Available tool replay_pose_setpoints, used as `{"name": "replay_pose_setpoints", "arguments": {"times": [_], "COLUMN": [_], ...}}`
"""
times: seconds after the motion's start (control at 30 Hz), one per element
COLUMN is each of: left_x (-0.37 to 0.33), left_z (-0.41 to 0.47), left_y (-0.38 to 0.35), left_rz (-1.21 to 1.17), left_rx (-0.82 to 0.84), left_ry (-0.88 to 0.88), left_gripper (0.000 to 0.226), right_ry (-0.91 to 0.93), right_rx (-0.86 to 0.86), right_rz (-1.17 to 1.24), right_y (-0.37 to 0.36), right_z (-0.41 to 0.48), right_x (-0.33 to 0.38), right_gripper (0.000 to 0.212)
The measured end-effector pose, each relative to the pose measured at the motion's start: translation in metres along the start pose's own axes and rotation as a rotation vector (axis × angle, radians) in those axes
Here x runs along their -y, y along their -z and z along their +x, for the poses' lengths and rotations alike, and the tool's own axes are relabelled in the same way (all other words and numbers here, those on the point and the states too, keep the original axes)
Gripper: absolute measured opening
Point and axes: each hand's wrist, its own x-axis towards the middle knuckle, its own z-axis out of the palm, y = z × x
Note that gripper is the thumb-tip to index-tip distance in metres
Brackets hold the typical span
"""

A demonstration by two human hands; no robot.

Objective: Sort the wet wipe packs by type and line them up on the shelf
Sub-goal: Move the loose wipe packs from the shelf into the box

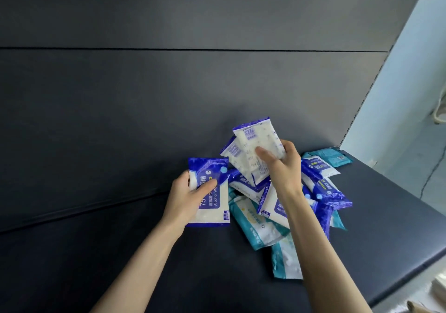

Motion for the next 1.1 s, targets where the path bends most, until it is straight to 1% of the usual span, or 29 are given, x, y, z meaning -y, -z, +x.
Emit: {"name": "replay_pose_setpoints", "arguments": {"times": [0.13,0.2,0.23,0.27,0.33,0.37,0.43,0.5,0.6,0.67,0.77,0.8,0.87,0.97,1.03,1.1], "left_x": [-0.001,0.000,0.001,0.001,0.001,0.000,-0.002,-0.002,-0.002,-0.003,-0.007,-0.006,-0.008,-0.013,-0.021,-0.030], "left_z": [-0.006,-0.005,-0.002,0.002,0.006,0.007,0.003,-0.002,-0.006,-0.007,-0.010,-0.011,-0.011,-0.016,-0.023,-0.034], "left_y": [-0.028,-0.041,-0.047,-0.053,-0.063,-0.069,-0.080,-0.091,-0.103,-0.106,-0.106,-0.105,-0.100,-0.088,-0.074,-0.058], "left_rz": [0.012,0.064,0.105,0.158,0.270,0.291,0.216,0.052,-0.084,-0.165,-0.281,-0.318,-0.335,-0.362,-0.396,-0.368], "left_rx": [0.137,0.184,0.198,0.207,0.198,0.168,0.068,-0.015,-0.070,-0.110,-0.153,-0.156,-0.147,-0.150,-0.166,-0.185], "left_ry": [0.059,0.052,0.035,0.017,-0.005,-0.008,0.003,0.038,0.105,0.136,0.211,0.230,0.237,0.135,0.036,-0.076], "left_gripper": [0.026,0.023,0.022,0.021,0.024,0.027,0.032,0.033,0.032,0.038,0.053,0.054,0.045,0.018,0.015,0.016], "right_ry": [-0.014,-0.046,-0.062,-0.073,-0.101,-0.110,-0.119,-0.150,-0.188,-0.191,-0.186,-0.181,-0.164,-0.130,-0.114,-0.118], "right_rx": [-0.088,-0.122,-0.143,-0.153,-0.144,-0.140,-0.154,-0.157,-0.157,-0.160,-0.155,-0.149,-0.130,-0.094,-0.064,-0.032], "right_rz": [-0.019,-0.089,-0.152,-0.230,-0.418,-0.500,-0.553,-0.512,-0.410,-0.341,-0.255,-0.214,-0.107,0.027,0.102,0.168], "right_y": [0.035,0.055,0.063,0.070,0.078,0.080,0.082,0.082,0.083,0.083,0.084,0.084,0.084,0.082,0.081,0.080], "right_z": [-0.009,-0.018,-0.022,-0.026,-0.030,-0.032,-0.033,-0.034,-0.037,-0.041,-0.044,-0.045,-0.047,-0.050,-0.055,-0.064], "right_x": [-0.004,-0.020,-0.028,-0.034,-0.047,-0.050,-0.054,-0.055,-0.059,-0.061,-0.062,-0.061,-0.057,-0.046,-0.037,-0.025], "right_gripper": [0.026,0.018,0.017,0.020,0.034,0.039,0.042,0.044,0.045,0.042,0.039,0.038,0.037,0.032,0.027,0.022]}}
